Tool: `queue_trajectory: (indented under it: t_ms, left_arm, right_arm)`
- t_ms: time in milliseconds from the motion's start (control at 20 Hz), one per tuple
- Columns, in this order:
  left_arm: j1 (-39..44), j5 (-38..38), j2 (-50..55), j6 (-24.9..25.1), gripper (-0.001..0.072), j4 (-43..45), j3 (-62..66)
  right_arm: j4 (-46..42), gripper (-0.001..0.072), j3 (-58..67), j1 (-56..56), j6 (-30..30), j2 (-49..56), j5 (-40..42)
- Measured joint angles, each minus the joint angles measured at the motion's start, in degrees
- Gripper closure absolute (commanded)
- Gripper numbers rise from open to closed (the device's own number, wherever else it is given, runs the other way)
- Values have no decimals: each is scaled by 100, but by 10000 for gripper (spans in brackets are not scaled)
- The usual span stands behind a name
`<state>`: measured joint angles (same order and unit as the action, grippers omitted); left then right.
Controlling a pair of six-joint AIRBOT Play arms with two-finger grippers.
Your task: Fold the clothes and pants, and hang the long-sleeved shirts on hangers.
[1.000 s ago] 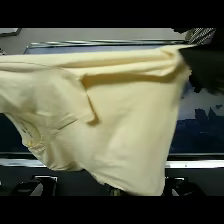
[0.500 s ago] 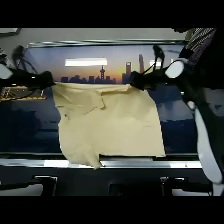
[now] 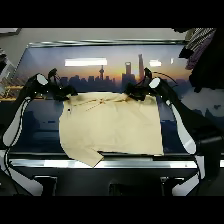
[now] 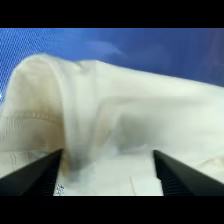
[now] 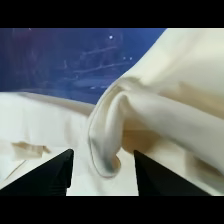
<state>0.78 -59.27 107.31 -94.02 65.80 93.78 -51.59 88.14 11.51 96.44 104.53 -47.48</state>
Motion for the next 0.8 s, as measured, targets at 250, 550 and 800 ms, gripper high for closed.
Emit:
queue_trajectory:
  t_ms: [250, 550, 800]
  left_arm:
    - [-457, -798, -363, 592, 33, -20, 481]
    - [-1399, -1368, -1521, 964, 33, -306, -33]
    - [-2120, -1412, -2946, 1113, 33, -612, -2052]
  right_arm:
    - [-31, 228, 0, -660, -846, -743, -1384]
    - [-737, 228, -1064, -2087, -1840, -2275, -2944]
    - [-1255, 218, -3344, -2828, -1982, -3495, -3272]
